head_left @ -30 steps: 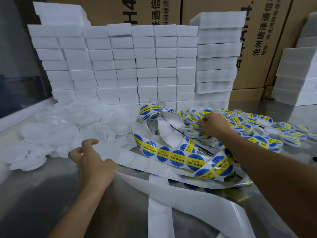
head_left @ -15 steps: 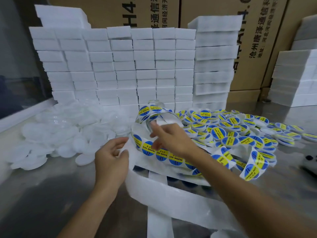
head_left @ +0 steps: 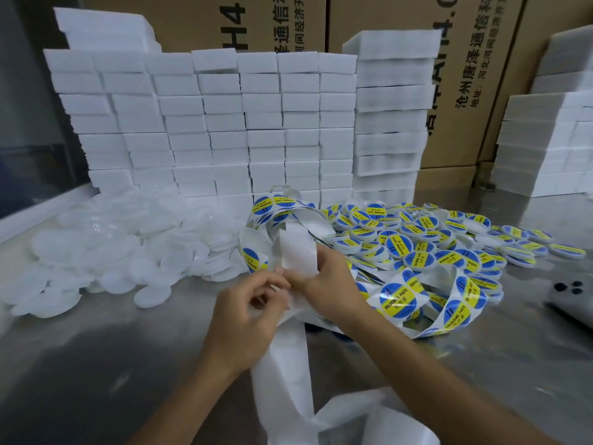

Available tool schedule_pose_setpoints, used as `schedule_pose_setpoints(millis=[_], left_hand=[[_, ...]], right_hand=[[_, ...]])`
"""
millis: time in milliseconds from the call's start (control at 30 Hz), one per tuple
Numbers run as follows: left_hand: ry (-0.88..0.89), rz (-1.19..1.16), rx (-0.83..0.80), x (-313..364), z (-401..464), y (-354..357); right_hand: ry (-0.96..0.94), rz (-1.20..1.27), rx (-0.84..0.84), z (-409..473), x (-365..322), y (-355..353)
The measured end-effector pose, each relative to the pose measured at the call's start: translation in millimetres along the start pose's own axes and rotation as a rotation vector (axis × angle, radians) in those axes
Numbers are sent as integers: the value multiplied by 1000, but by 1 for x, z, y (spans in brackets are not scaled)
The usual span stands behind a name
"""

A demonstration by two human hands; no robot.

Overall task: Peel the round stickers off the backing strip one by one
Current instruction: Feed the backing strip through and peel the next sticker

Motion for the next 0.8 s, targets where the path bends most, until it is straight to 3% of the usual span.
schedule_pose_setpoints(millis=[133,267,500,667,800], left_hand=[[-286,-205,199,-6,9,-7],[-535,-458,140,-5,17,-13],[-506,-544,153,-6,23,-27],[-446,-471,227,-8,23,-25],[-429,-422,267,-11,22,-23]], right_hand=[[-81,-50,-80,-6,-4,7],[-100,-186,-222,-10,-2,12],[-92,-463,-330,-13,0,16],[-127,-97,-273,-15,-6,17],[-103,28,-7,-8,-4,14]])
Point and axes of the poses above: each hand's wrist, its own z-axis towards the middle knuckle, its own y-axis out of the palm, x = y × z, the point moved 1 cm from there along z, towards the middle knuckle, and after that the axes turned 5 degrees about x, right-handed, at the moved point
